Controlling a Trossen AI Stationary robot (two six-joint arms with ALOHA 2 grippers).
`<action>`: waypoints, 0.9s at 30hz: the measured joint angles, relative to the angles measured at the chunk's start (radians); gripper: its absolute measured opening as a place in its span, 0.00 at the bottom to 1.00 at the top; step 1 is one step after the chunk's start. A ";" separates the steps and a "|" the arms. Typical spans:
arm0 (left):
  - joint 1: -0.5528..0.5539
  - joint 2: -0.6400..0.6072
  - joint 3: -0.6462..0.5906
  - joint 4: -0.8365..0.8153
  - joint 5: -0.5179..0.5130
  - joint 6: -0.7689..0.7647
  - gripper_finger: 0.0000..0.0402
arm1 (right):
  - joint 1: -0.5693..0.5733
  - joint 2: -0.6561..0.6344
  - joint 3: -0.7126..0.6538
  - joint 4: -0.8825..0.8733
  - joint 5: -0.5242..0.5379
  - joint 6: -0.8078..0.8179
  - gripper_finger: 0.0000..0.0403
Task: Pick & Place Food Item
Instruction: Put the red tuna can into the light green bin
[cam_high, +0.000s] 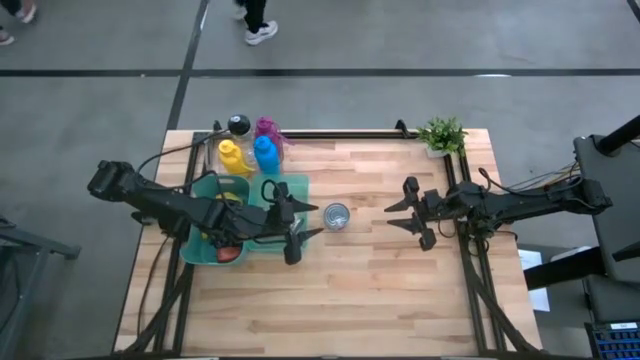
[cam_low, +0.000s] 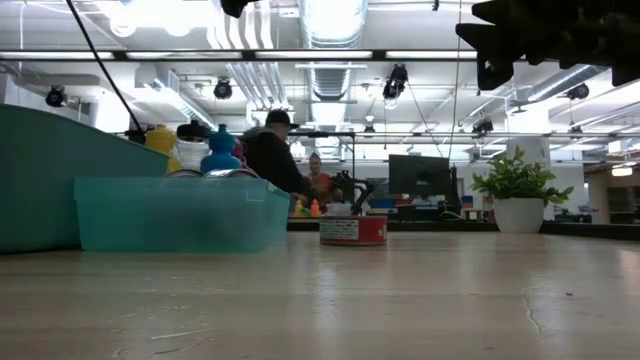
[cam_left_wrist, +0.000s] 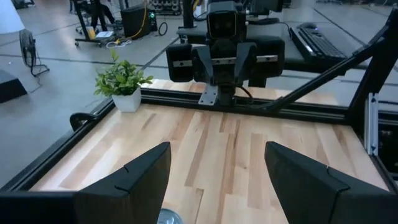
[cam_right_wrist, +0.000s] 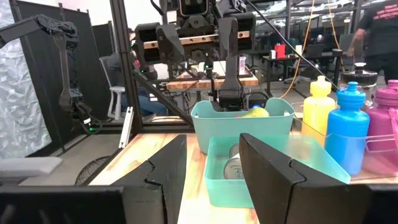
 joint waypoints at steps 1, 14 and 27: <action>0.000 0.000 0.000 0.004 0.000 -0.003 0.66 | 0.000 0.000 0.000 0.000 0.000 0.000 0.36; 0.027 0.097 0.000 0.154 0.001 -0.093 0.66 | -0.001 0.000 -0.001 0.000 0.000 0.000 0.36; 0.181 0.127 0.002 -0.009 0.109 -0.480 0.66 | 0.000 0.000 -0.001 0.000 0.000 0.000 0.36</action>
